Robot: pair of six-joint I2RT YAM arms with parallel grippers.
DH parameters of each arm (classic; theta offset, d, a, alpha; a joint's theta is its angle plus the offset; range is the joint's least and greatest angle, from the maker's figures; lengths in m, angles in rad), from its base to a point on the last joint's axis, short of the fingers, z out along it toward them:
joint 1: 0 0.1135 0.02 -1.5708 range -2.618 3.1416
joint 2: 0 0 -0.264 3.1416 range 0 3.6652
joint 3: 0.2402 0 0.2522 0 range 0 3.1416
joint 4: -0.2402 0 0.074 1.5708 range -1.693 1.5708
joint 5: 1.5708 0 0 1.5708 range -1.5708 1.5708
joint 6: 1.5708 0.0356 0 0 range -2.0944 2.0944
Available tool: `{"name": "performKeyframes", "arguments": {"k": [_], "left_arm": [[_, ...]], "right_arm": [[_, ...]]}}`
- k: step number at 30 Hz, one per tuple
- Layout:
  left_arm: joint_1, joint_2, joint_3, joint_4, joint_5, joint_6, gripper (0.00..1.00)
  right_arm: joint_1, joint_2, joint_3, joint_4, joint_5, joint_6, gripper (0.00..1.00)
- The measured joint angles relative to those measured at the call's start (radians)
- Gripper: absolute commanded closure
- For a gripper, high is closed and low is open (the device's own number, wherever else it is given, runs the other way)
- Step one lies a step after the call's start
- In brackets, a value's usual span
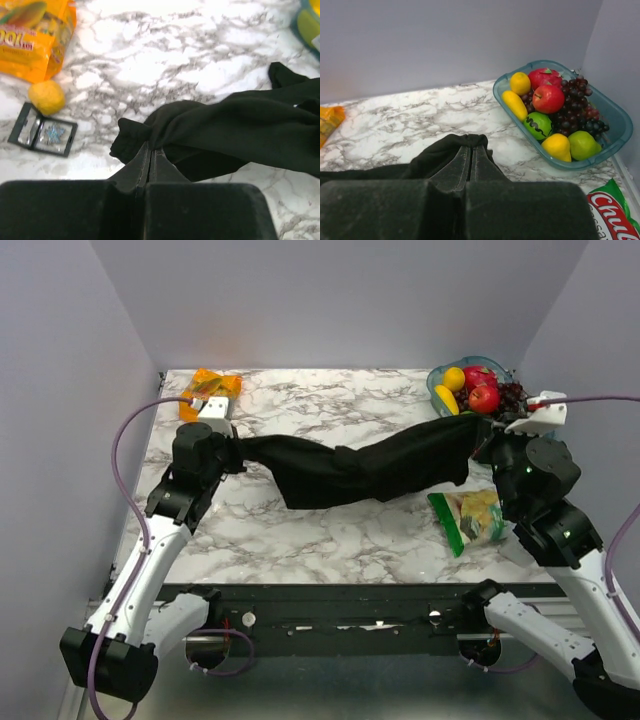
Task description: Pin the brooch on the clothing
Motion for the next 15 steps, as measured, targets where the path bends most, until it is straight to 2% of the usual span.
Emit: {"name": "performKeyframes", "arguments": {"k": [1, 2, 4, 7, 11, 15], "left_arm": [[-0.001, -0.02, -0.028, -0.014, -0.011, -0.007, 0.46], [-0.001, -0.024, -0.048, -0.028, -0.018, -0.011, 0.3], [-0.003, -0.024, -0.101, -0.076, -0.033, -0.03, 0.17], [-0.003, -0.035, -0.181, -0.145, -0.04, -0.058, 0.1], [-0.022, -0.126, -0.235, -0.149, 0.008, -0.091, 0.1], [-0.134, -0.077, -0.193, -0.069, 0.079, -0.111, 0.11]], "right_arm": [[0.0, -0.016, -0.021, 0.006, 0.003, 0.003, 0.99], [0.0, -0.037, -0.045, 0.007, 0.007, 0.009, 0.99], [0.0, -0.073, -0.115, 0.013, 0.016, 0.031, 0.99], [0.0, -0.105, -0.233, -0.006, 0.023, 0.082, 0.99], [0.0, -0.125, -0.371, -0.052, 0.023, 0.154, 0.99], [0.0, -0.144, -0.433, -0.088, 0.021, 0.222, 0.99]]}}
